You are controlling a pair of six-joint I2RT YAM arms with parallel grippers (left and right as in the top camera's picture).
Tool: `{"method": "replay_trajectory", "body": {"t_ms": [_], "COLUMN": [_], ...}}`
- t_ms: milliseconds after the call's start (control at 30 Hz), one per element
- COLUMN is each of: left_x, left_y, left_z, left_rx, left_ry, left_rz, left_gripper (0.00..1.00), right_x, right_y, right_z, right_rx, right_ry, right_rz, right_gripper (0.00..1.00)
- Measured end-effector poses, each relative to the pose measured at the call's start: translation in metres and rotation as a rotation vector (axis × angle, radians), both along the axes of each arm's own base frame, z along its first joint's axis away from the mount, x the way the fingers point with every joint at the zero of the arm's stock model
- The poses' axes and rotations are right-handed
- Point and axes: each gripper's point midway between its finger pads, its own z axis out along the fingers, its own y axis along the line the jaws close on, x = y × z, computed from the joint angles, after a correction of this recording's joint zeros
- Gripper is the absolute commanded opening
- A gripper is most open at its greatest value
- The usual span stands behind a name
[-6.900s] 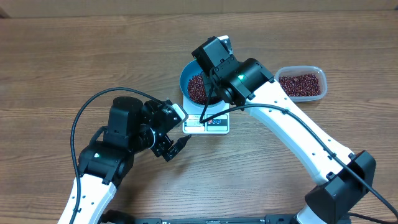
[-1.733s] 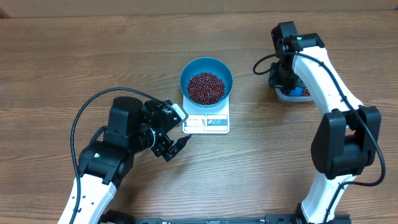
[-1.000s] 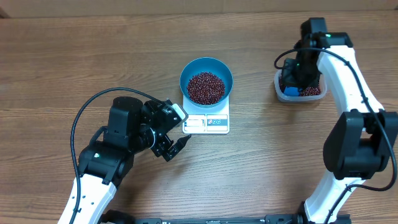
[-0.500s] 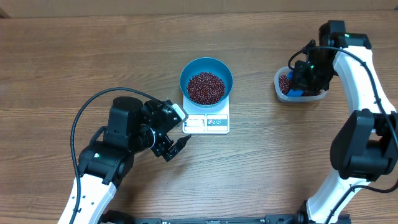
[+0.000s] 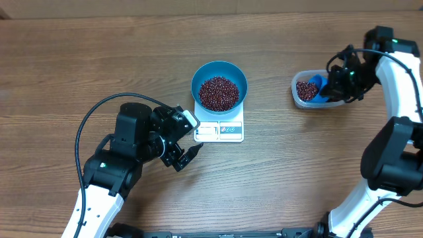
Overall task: Scoop item into bowl and weigh 150g on scale
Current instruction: 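Lower the scoop into the red beans and drag it to fill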
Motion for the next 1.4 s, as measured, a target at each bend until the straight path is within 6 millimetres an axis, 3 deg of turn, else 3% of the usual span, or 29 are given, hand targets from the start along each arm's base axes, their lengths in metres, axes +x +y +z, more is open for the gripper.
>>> {"method": "replay_trajectory", "body": {"t_ms": [233, 567, 967, 1400], "left_x": [0.000, 0.000, 0.000, 0.000], "left_y": [0.000, 0.000, 0.000, 0.000], "left_z": [0.000, 0.000, 0.000, 0.000], "left_rx": [0.000, 0.000, 0.000, 0.000], "left_ry": [0.000, 0.000, 0.000, 0.000], "left_rz": [0.000, 0.000, 0.000, 0.000], "left_gripper": [1.00, 0.99, 1.00, 1.00], "right_x": [-0.004, -0.006, -0.004, -0.006], "right_y": [-0.010, -0.003, -0.005, -0.003], "right_z": [0.004, 0.009, 0.039, 0.045], "right_rx": [0.057, 0.099, 0.112, 0.149], "right_ry": [0.003, -0.004, -0.030, -0.035], "right_rz": [-0.043, -0.017, -0.013, -0.006], "right_gripper": [0.04, 0.04, 0.04, 0.04]}}
